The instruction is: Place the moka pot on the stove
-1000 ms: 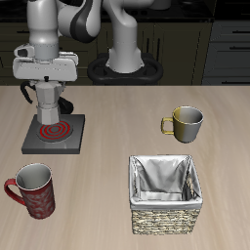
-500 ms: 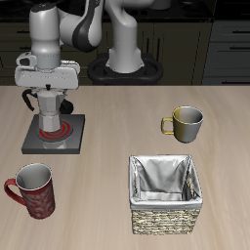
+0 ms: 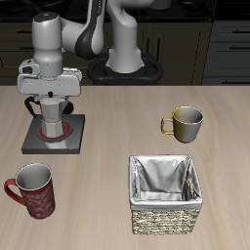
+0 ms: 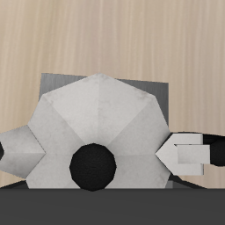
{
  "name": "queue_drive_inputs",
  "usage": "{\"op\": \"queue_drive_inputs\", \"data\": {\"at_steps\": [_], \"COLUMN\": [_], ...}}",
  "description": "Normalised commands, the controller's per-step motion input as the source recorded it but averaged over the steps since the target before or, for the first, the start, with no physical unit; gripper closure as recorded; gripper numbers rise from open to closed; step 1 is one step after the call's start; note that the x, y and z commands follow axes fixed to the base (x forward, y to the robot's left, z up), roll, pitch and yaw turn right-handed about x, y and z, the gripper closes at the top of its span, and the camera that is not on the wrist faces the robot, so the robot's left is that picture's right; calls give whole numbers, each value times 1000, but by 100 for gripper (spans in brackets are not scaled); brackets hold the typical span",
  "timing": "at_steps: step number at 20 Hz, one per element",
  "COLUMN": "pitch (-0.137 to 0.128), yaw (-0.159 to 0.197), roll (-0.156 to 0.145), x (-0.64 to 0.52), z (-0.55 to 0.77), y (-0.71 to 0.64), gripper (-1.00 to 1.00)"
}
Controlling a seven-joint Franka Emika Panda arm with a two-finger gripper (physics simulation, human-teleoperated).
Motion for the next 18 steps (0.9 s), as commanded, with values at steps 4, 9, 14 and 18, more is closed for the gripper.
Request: {"op": "queue_drive_inputs", "data": {"at_steps": [4,9,14,18], "pitch": [28,-3,-21,18], "yaw": [-21,18,21,-10], "roll": [-67,20,7,-3], "x": [-60,-30,-71,-179], "z": [-39,97,228,222], "y": [-32,182,149,189], "gripper": [-100,-100,-100,-100]}}
